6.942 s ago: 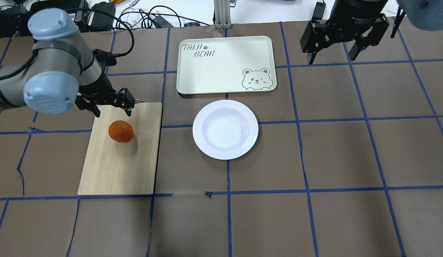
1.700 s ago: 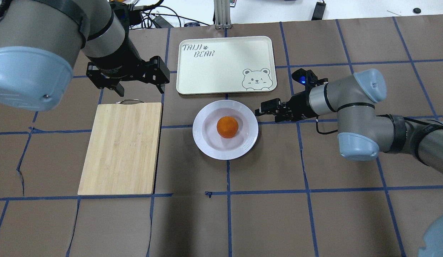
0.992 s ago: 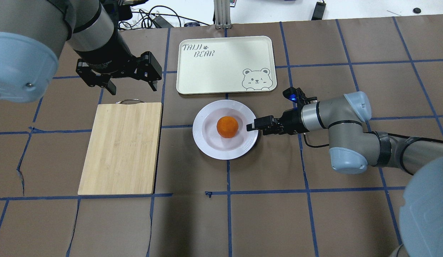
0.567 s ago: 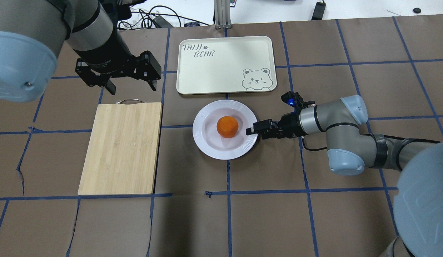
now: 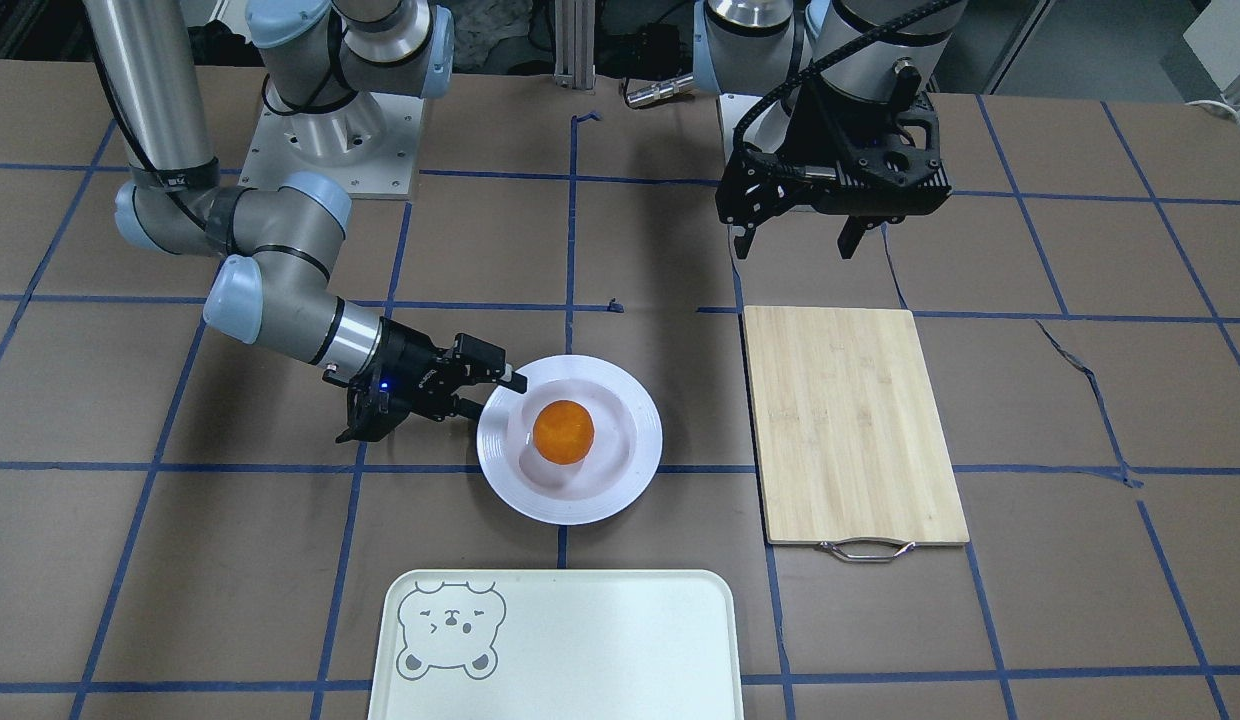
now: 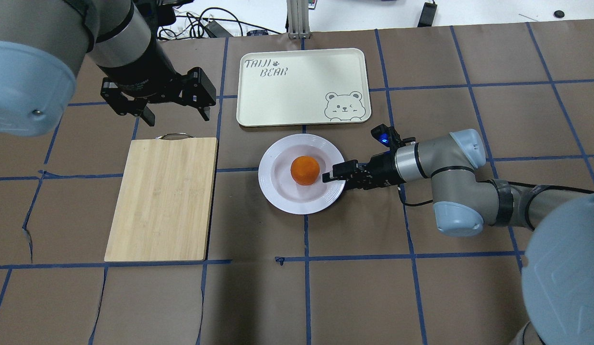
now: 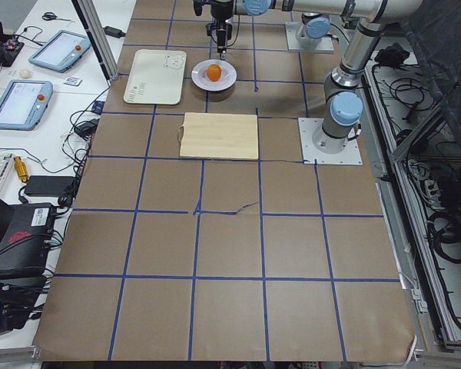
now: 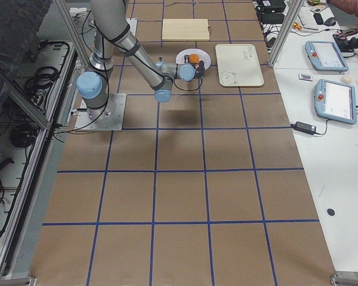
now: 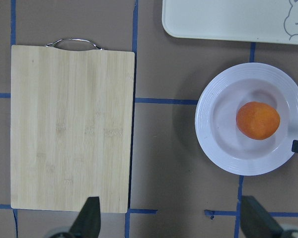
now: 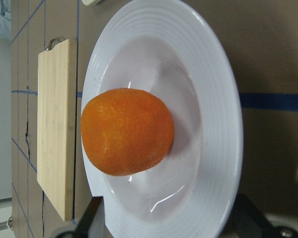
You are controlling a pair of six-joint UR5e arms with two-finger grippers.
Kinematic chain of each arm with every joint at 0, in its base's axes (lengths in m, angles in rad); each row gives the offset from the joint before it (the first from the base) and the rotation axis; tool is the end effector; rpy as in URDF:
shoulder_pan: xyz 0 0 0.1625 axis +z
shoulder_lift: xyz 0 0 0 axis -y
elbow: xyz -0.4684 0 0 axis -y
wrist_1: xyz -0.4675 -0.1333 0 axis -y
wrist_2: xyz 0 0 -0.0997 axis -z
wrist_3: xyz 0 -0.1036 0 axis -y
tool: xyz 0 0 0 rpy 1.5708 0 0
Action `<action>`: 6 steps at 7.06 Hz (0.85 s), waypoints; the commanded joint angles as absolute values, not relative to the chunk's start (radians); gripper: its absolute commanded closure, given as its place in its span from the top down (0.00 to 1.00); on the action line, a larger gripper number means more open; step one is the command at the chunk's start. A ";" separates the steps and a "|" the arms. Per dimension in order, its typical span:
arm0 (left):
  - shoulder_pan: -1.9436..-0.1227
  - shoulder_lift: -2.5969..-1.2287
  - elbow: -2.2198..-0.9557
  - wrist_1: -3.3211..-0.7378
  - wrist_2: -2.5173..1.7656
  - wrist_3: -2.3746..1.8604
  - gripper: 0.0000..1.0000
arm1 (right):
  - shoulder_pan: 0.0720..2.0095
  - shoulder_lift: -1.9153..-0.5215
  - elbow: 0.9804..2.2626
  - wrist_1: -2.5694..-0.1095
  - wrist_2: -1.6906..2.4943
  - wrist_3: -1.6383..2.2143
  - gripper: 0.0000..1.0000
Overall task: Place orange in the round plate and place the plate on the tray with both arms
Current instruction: 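Lower the right gripper to the bowl rim nearest it and grip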
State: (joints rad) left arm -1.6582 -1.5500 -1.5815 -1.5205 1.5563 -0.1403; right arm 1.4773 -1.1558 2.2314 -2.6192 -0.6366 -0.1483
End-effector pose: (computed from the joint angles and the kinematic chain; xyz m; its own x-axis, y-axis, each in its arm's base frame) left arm -0.1835 -0.5496 0.5381 -0.9984 -0.0518 0.0228 -0.0530 0.9969 -0.0577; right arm 0.1681 -0.5270 0.1155 -0.5971 -0.0706 -0.7990 0.0052 0.9958 -0.0919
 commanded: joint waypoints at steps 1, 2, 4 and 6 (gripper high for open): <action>-1.660 -1.551 -1.582 -1.520 1.559 -0.140 1.00 | 1.500 -1.147 2.232 -2.615 -0.640 -0.144 0.88; -1.658 -1.551 -1.582 -1.520 1.557 -0.141 1.00 | 1.502 -1.140 2.233 -2.614 -0.641 -0.143 0.85; -1.658 -1.551 -1.582 -1.522 1.555 -0.140 1.00 | 1.522 -1.140 2.237 -2.612 -0.650 -0.083 0.61; -1.658 -1.551 -1.582 -1.522 1.552 -0.140 1.00 | 1.529 -1.150 2.235 -2.618 -0.653 -0.045 0.37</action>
State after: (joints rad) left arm -1.6583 -1.5509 -1.5815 -1.5217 1.5540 -0.1398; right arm 1.5243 -1.1438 2.2357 -2.6146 -0.6508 -0.0684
